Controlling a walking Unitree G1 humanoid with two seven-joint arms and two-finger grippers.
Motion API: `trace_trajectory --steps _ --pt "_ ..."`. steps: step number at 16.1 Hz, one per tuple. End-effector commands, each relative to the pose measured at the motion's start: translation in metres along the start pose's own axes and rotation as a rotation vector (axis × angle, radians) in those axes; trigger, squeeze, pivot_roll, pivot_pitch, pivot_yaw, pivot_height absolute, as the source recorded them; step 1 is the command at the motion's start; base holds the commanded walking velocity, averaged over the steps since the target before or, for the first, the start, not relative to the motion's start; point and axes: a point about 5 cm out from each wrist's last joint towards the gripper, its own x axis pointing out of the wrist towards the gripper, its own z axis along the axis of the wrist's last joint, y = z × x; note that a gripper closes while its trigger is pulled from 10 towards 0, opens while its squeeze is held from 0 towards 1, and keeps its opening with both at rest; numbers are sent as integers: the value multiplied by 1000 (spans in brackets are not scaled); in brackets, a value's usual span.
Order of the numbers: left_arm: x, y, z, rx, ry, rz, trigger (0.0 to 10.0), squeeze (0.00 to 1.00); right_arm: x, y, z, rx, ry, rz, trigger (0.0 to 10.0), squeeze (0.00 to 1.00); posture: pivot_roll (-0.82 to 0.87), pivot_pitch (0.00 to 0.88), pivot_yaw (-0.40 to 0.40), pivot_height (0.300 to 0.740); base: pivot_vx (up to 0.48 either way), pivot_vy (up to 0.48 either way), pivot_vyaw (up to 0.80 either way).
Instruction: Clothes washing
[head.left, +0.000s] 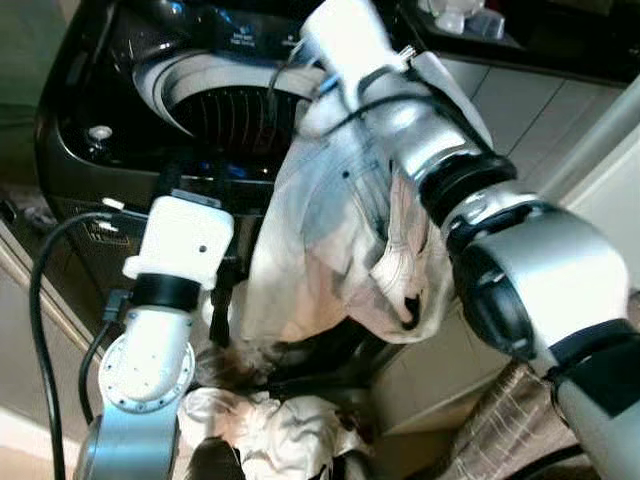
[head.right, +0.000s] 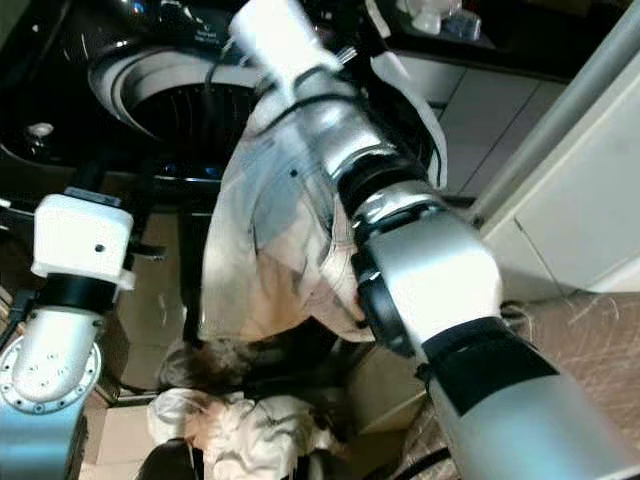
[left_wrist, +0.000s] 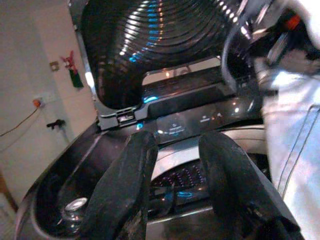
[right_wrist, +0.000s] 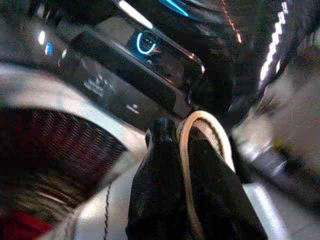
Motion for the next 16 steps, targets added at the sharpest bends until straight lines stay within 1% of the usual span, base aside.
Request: trace_trajectory --steps 1,2,3,4,5,6,7,8,9,10,11,12,13,14,15,16 --pt "1 -2 -9 -51 65 -2 10000 0 0 -26 15 173 -104 -56 10000 0 289 64 -180 740 0 0 0" --pt "4 -2 -17 -61 94 2 10000 0 -3 -36 7 261 -111 -57 10000 0 276 54 -170 740 0 0 0" --pt "8 0 -21 -67 93 16 10000 0 -4 -48 7 315 -107 -57 10000 0 216 23 -119 740 0 0 0" --pt "14 0 -20 -85 72 20 10000 0 -4 -71 40 267 -203 -102 10000 0 180 7 -105 740 0 0 0" --pt "21 -1 -13 -83 18 16 10000 0 -7 -93 77 240 -296 -141 10000 0 146 0 -97 740 0 0 0" --pt "26 -2 -7 -65 -25 10 10000 0 -10 -102 95 216 -338 -152 10000 0 146 0 -97 740 0 0 0" --pt "40 -2 16 -39 -161 -2 10000 0 -17 -116 130 153 -423 -187 10000 0 119 0 -96 740 0 0 0" --pt "48 1 31 -24 -247 -3 10000 0 -22 -121 146 112 -462 -200 10000 0 115 0 -103 740 0 0 0" --pt "63 8 55 19 -367 -9 10000 0 -27 -130 162 109 -472 -209 10000 0 115 0 -108 740 0 0 0" --pt "68 10 55 -5 -362 -2 10000 0 -25 -131 156 153 -427 -192 10000 0 117 0 -113 740 0 0 0" --pt "70 10 55 -3 -357 -4 10000 0 -24 -131 152 174 -411 -191 10000 0 116 0 -115 740 0 0 0" --pt "71 9 55 9 -352 -7 10000 0 -21 -130 140 236 -383 -171 10000 0 116 0 -116 740 0 0 0" --pt "70 9 47 -13 -299 11 10000 0 -16 -124 119 246 -333 -150 10000 0 113 0 -115 740 0 0 0" --pt "65 6 34 -67 -218 22 10000 0 -11 -112 85 279 -291 -103 10000 0 114 0 -116 740 0 480 0" --pt "64 5 31 -90 -195 20 10000 0 -10 -108 72 293 -266 -91 10000 0 114 0 -117 740 0 480 0" --pt "63 4 30 -86 -190 16 10000 0 -10 -106 65 293 -252 -83 10000 0 113 0 -115 740 0 480 0"
